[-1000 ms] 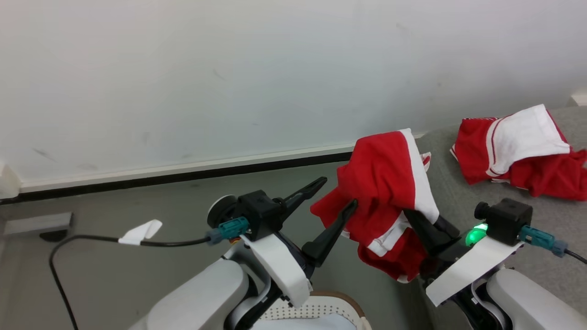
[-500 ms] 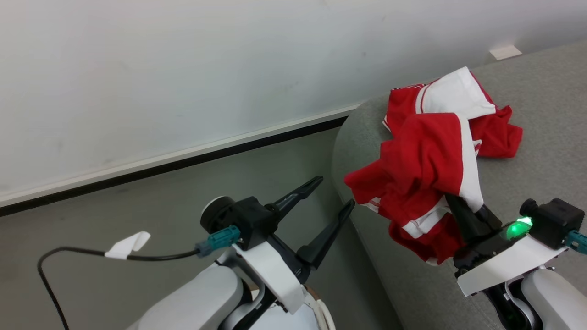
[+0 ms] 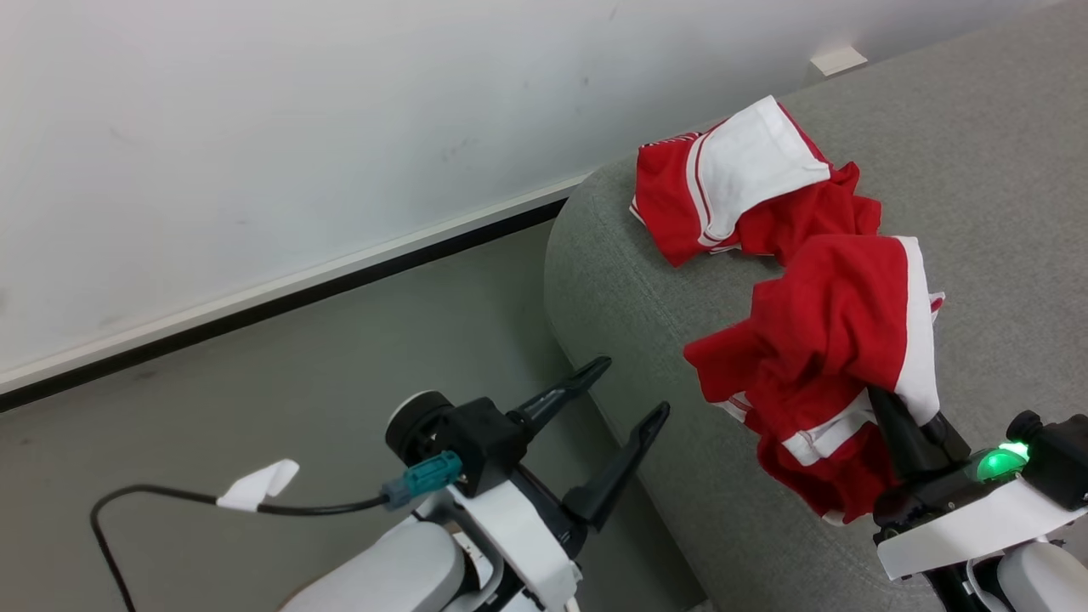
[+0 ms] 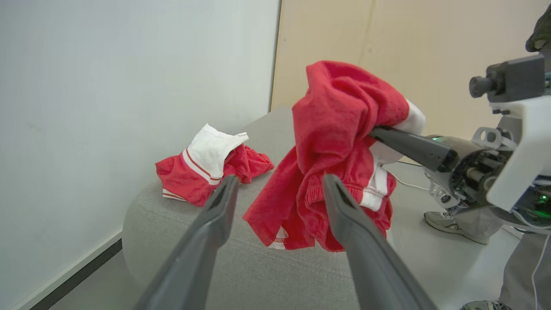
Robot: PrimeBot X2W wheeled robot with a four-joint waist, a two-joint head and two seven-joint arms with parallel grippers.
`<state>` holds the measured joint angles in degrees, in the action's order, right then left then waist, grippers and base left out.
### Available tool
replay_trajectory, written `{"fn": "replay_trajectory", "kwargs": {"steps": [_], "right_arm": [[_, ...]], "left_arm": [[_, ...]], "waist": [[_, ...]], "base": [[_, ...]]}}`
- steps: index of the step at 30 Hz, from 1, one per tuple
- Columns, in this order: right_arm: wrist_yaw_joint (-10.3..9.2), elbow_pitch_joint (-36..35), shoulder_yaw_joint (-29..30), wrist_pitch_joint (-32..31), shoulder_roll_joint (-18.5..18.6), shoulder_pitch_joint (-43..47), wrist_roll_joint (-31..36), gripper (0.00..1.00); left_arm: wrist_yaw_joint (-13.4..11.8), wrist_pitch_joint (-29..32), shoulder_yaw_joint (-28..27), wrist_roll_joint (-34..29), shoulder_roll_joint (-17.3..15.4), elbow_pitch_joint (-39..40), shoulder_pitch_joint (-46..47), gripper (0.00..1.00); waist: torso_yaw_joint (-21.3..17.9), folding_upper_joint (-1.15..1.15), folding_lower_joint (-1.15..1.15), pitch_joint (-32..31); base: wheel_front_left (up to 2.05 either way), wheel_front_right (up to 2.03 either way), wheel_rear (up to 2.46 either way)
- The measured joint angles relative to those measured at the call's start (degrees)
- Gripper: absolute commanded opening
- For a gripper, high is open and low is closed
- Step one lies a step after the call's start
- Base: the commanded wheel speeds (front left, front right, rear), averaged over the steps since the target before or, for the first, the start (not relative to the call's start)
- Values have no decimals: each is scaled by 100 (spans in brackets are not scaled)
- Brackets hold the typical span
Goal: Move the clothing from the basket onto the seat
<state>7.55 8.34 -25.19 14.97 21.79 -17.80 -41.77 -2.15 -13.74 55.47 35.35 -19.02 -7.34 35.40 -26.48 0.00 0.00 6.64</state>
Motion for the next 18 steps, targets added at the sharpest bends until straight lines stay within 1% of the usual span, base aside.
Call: {"fn": "replay_trajectory", "kwargs": {"steps": [8,13,18], "right_arm": [[0,-36,196,1,1,36,112,0],[0,263,556,1,-38,-32,332,0],[0,587,862,-35,-53,-503,427,0]], "left_arm": [[7,-38,5,-4,15,-44,-5,100],[8,-29,5,-36,3,-11,63,100],[10,83,-22,-87,-141,118,207,100]], "waist": [[1,0,0,25],[90,0,0,153],[207,0,0,457]], "base": [[0,0,0],[0,0,0],[0,0,0]]}}
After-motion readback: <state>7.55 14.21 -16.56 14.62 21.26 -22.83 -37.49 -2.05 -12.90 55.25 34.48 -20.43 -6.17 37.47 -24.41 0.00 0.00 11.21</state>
